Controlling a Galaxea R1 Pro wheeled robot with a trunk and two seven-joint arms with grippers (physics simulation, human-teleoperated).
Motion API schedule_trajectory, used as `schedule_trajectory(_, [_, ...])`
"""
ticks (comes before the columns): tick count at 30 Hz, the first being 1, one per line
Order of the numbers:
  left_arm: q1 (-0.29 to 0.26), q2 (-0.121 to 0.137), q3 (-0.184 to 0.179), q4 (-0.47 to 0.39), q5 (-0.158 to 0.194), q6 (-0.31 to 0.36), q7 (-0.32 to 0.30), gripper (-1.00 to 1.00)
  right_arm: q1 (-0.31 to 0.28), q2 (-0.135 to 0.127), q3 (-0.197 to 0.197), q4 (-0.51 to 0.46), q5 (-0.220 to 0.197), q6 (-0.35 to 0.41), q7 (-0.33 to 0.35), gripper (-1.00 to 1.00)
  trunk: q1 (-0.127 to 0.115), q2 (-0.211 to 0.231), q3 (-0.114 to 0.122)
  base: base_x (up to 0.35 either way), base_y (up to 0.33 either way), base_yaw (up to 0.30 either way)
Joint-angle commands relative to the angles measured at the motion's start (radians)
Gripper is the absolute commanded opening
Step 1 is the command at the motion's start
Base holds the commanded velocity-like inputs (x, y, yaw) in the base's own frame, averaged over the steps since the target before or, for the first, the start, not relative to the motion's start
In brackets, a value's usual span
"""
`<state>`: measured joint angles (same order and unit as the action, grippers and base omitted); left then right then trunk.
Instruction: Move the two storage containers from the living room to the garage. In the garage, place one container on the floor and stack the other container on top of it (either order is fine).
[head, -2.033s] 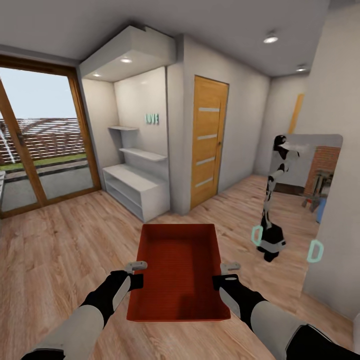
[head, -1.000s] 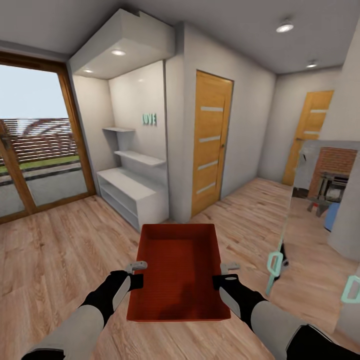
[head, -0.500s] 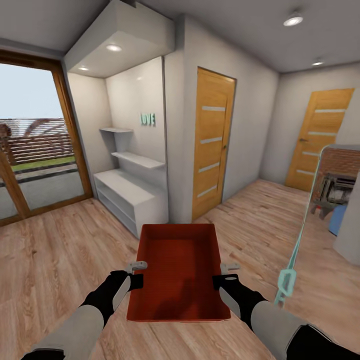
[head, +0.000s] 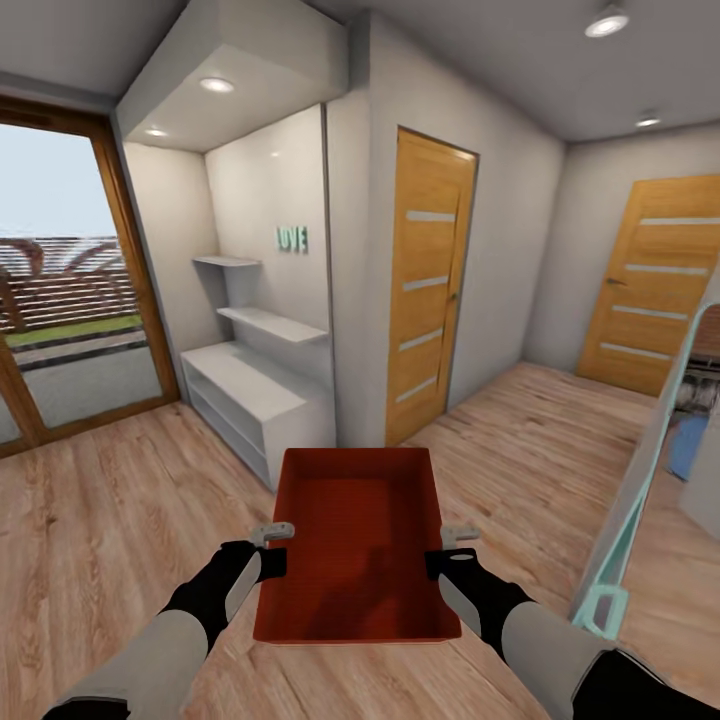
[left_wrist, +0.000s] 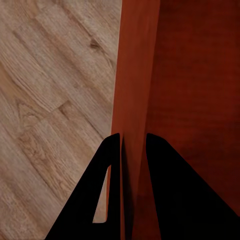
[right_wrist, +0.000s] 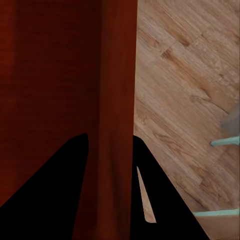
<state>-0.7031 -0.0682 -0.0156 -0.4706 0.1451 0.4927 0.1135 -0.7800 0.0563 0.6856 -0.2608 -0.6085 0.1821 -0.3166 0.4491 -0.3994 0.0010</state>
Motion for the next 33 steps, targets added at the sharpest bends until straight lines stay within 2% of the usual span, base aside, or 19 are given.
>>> schedule_trajectory(1, [0.001, 0.001, 0.005, 0.000, -0.001, 0.006, 0.013, -1.00, -0.001, -0.001, -0.006, -0.017, 0.000, -0.050, 0.001, -1.00, 0.001, -0.001, 0.000, 0.320, 0.000, 0.000])
schedule_trajectory(7, [0.001, 0.001, 0.005, -0.002, 0.000, 0.006, 0.014, -1.00, -0.001, -0.001, -0.006, -0.017, 0.000, -0.050, 0.001, -1.00, 0.001, -0.001, 0.000, 0.238, 0.000, 0.000])
schedule_trajectory(9, [0.001, 0.001, 0.005, -0.002, 0.000, 0.006, 0.014, -1.00, -0.001, -0.001, -0.006, -0.017, 0.000, -0.050, 0.001, -1.00, 0.001, -0.001, 0.000, 0.053, 0.000, 0.000])
schedule_trajectory(10, [0.001, 0.001, -0.003, -0.003, 0.013, -0.001, 0.012, -1.00, -0.001, 0.002, 0.007, -0.007, -0.009, 0.005, -0.012, -1.00, 0.001, -0.001, 0.000, 0.000, 0.000, 0.000])
schedule_trajectory(13, [0.001, 0.001, -0.003, -0.003, 0.013, -0.003, 0.012, -1.00, -0.001, 0.003, 0.006, -0.006, 0.008, 0.005, -0.012, -1.00, 0.001, -0.001, 0.000, 0.000, 0.000, 0.000])
schedule_trajectory(17, [0.001, 0.000, -0.003, -0.003, 0.012, -0.004, 0.012, -1.00, -0.001, -0.002, 0.004, -0.003, 0.009, -0.001, -0.014, -1.00, 0.001, -0.001, 0.000, 0.000, 0.000, 0.000])
schedule_trajectory(18, [0.001, -0.001, -0.003, -0.003, 0.011, -0.005, 0.012, -1.00, -0.001, -0.007, 0.006, -0.003, -0.009, -0.006, -0.015, -1.00, 0.001, -0.001, 0.000, 0.000, 0.000, 0.000])
schedule_trajectory(21, [0.001, -0.001, -0.003, -0.003, 0.011, -0.005, 0.012, -1.00, -0.001, -0.010, 0.049, -0.003, -0.048, -0.010, -0.015, -1.00, 0.001, -0.001, 0.000, 0.033, 0.000, 0.000])
schedule_trajectory(33, [0.001, -0.001, -0.004, 0.000, 0.012, -0.005, 0.012, -1.00, -0.001, -0.011, 0.071, -0.003, -0.069, -0.010, -0.016, -1.00, 0.001, -0.001, 0.000, 0.278, 0.000, 0.000])
